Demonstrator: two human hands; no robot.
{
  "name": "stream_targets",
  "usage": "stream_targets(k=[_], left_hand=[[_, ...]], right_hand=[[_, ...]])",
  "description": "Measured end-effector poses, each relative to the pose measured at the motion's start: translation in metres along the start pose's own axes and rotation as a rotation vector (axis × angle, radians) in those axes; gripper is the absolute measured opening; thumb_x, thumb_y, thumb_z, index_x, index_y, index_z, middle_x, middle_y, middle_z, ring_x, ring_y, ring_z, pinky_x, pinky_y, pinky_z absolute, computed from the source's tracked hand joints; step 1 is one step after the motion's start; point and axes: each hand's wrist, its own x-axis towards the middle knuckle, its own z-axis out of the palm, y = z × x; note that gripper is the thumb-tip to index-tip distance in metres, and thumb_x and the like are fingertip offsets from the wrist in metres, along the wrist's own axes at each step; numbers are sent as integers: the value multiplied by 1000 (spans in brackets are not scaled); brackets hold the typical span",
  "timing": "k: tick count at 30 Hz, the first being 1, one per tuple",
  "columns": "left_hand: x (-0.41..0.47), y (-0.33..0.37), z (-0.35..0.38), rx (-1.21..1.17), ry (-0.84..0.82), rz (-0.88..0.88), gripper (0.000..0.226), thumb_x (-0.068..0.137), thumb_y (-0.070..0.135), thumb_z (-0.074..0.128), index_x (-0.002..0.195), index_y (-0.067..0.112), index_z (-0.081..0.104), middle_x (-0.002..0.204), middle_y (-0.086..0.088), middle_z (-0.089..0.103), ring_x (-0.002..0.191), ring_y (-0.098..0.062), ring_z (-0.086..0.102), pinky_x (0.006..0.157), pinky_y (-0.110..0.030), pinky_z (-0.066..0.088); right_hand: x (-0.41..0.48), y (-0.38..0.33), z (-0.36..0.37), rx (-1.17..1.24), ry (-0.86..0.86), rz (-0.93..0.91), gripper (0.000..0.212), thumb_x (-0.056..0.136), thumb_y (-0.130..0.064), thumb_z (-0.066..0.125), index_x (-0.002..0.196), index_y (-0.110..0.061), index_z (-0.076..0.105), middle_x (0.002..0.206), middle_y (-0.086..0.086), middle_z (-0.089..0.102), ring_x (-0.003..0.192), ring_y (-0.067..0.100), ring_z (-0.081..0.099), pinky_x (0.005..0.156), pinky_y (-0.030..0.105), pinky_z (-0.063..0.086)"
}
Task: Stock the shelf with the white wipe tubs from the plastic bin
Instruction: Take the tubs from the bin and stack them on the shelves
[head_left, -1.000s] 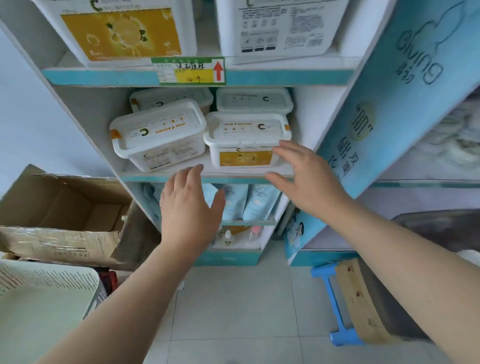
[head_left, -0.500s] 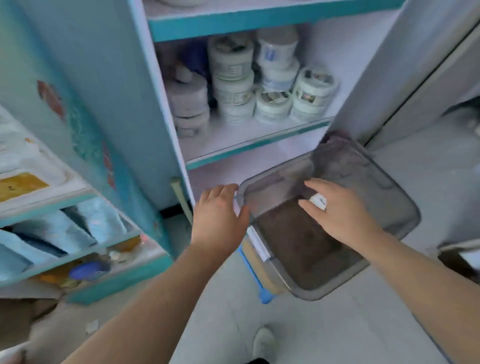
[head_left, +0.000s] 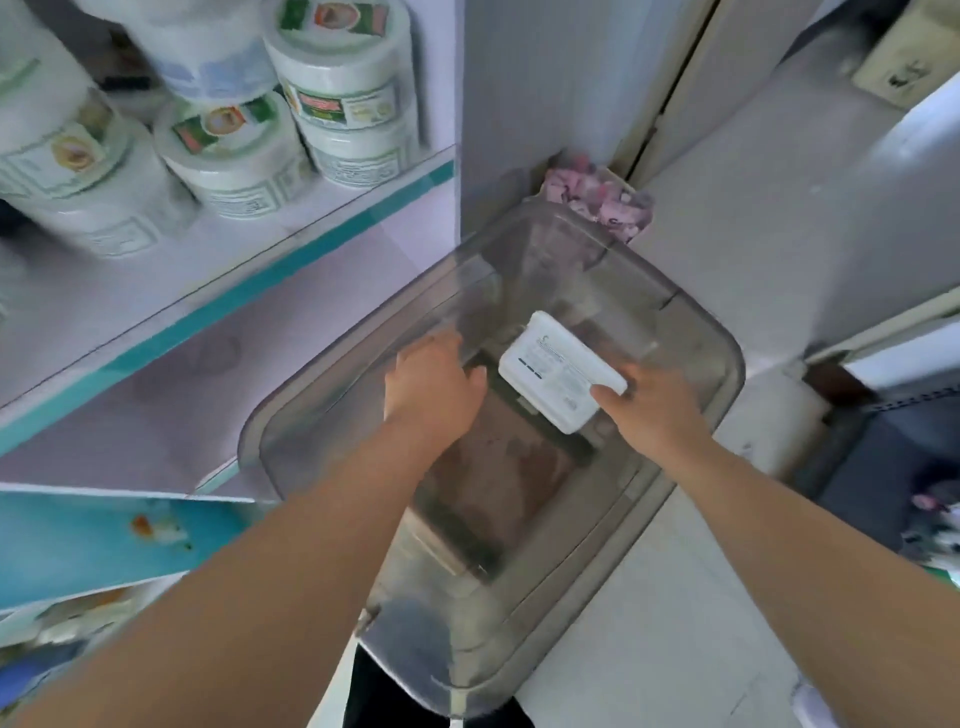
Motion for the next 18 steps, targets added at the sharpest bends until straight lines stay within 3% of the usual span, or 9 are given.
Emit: stream_targets(k=[3,5,8,11,15,18], left_hand=[[45,6,27,31,-85,23,42,91,37,53,126,13,51,125,-9,57,115,-31,52,96,-45,45],[77,5,48,48,-157,23,44,90,40,54,125,12,51,124,-10,57,115,-31,51,94,-43,45],[117,2,80,40,-251,45,44,89,41,56,119,10,52,121,-11,59,110,-31,53,87,-35,45],[145,3,106,-15,-335,66,48,91,35,59,131,12,48,128,-9,57,115,-29,53,84,-28,38],[166,1,127,-46,-451,143,60,93,33,56,146,23,30,138,-3,52,122,-26,50,88,-24,35],[168,-6,136,-42,-458,162,56,93,34,57,144,25,35,135,-3,55,117,-26,54,89,-27,39]], right_hand=[[28,9,14,64,10,94,40,91,-33,55,128,-18,57,115,7,66,94,23,62,69,24,41],[48,15,25,107,15,184,37,91,-30,56,124,-14,59,113,9,67,94,24,62,69,25,41],[74,22,45,231,27,315,42,89,-27,60,127,-9,55,115,12,66,97,26,62,73,26,45],[96,32,64,332,85,387,54,85,-26,64,134,-20,45,119,6,64,104,28,62,86,30,50],[113,41,80,376,67,442,46,85,-21,65,127,-12,49,118,7,63,102,27,61,78,29,48],[116,45,82,388,92,468,43,83,-22,68,123,-12,53,115,5,63,92,24,58,72,26,42]])
